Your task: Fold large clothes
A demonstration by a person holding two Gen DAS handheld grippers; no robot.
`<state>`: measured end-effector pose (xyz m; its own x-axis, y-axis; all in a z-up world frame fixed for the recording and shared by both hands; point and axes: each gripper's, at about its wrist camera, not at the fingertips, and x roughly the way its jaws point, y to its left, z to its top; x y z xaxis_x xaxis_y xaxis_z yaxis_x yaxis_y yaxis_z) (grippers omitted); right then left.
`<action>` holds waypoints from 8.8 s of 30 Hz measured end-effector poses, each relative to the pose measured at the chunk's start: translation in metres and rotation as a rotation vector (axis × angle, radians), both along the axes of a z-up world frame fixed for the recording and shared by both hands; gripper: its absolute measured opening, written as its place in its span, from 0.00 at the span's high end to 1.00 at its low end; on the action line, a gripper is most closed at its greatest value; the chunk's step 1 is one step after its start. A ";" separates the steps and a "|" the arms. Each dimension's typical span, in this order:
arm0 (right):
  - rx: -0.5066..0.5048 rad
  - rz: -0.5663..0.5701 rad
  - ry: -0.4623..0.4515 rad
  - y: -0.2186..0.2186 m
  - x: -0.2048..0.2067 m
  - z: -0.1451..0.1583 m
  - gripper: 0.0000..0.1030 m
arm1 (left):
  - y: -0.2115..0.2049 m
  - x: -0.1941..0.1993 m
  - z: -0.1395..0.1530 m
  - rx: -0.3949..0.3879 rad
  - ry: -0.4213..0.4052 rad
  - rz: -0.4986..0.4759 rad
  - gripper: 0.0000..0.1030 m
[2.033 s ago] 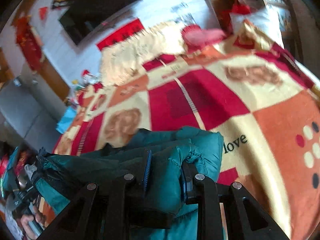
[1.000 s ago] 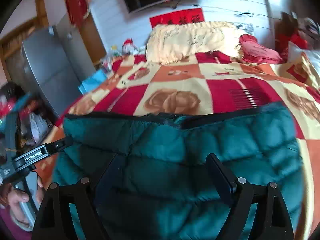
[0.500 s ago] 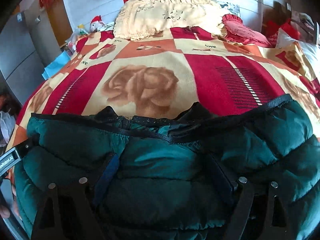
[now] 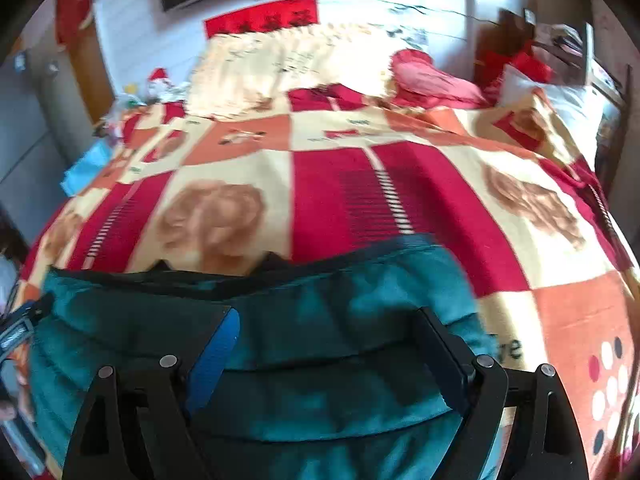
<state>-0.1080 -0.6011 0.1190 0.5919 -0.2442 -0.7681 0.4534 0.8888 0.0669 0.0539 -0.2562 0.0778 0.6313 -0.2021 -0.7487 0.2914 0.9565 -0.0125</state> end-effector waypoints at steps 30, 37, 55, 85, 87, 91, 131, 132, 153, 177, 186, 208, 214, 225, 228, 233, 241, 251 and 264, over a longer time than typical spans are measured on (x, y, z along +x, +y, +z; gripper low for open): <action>0.023 0.050 -0.034 0.037 -0.073 -0.001 0.05 | 0.052 -0.056 0.001 -0.060 0.029 -0.034 0.14; 0.045 0.014 0.017 0.038 -0.074 -0.018 0.05 | 0.067 -0.080 -0.009 -0.058 0.052 -0.039 0.14; 0.085 0.001 0.040 0.063 -0.131 -0.024 0.04 | 0.085 -0.117 -0.017 -0.081 0.081 -0.031 0.14; 0.209 -0.072 -0.010 0.012 -0.162 -0.032 0.00 | 0.096 -0.091 -0.018 -0.320 0.260 -0.105 0.14; 0.237 -0.077 -0.010 0.003 -0.158 -0.037 0.00 | 0.098 -0.084 -0.018 -0.355 0.266 -0.105 0.14; 0.269 -0.054 -0.010 -0.007 -0.146 -0.044 0.00 | 0.090 -0.069 -0.030 -0.384 0.343 -0.134 0.14; 0.472 0.087 -0.186 0.012 -0.162 -0.021 0.52 | 0.108 -0.112 -0.009 -0.481 0.333 -0.242 0.45; 0.483 0.090 -0.190 0.014 -0.167 -0.019 0.53 | 0.110 -0.116 -0.007 -0.482 0.335 -0.249 0.45; 0.430 -0.018 -0.055 0.042 -0.247 -0.046 0.26 | 0.171 -0.186 -0.017 -0.440 0.375 -0.148 0.24; 0.062 0.051 -0.151 0.183 -0.289 0.029 0.13 | 0.132 -0.308 0.033 -0.117 -0.032 -0.169 0.24; 0.085 0.042 -0.157 0.208 -0.278 0.017 0.12 | 0.117 -0.321 0.033 -0.093 -0.074 -0.173 0.24; 0.096 0.077 -0.144 0.225 -0.260 0.010 0.12 | 0.110 -0.323 0.038 0.000 -0.187 -0.111 0.24; 0.089 0.090 -0.140 0.229 -0.260 0.009 0.12 | 0.106 -0.327 0.039 0.029 -0.202 -0.108 0.24; 0.096 0.091 -0.137 0.231 -0.264 0.005 0.12 | 0.102 -0.333 0.040 0.000 -0.191 -0.148 0.24; 0.096 0.094 -0.135 0.231 -0.264 0.005 0.12 | 0.101 -0.335 0.042 -0.005 -0.204 -0.156 0.24; 0.094 0.097 -0.134 0.232 -0.262 0.006 0.12 | 0.103 -0.334 0.043 -0.012 -0.205 -0.153 0.24; 0.096 0.095 -0.129 0.232 -0.260 0.006 0.12 | 0.104 -0.334 0.043 -0.018 -0.201 -0.146 0.24; 0.110 0.090 -0.132 0.230 -0.262 0.005 0.12 | 0.104 -0.334 0.043 -0.017 -0.202 -0.145 0.24; 0.118 0.092 -0.127 0.227 -0.262 0.002 0.12 | 0.101 -0.335 0.043 -0.015 -0.202 -0.149 0.24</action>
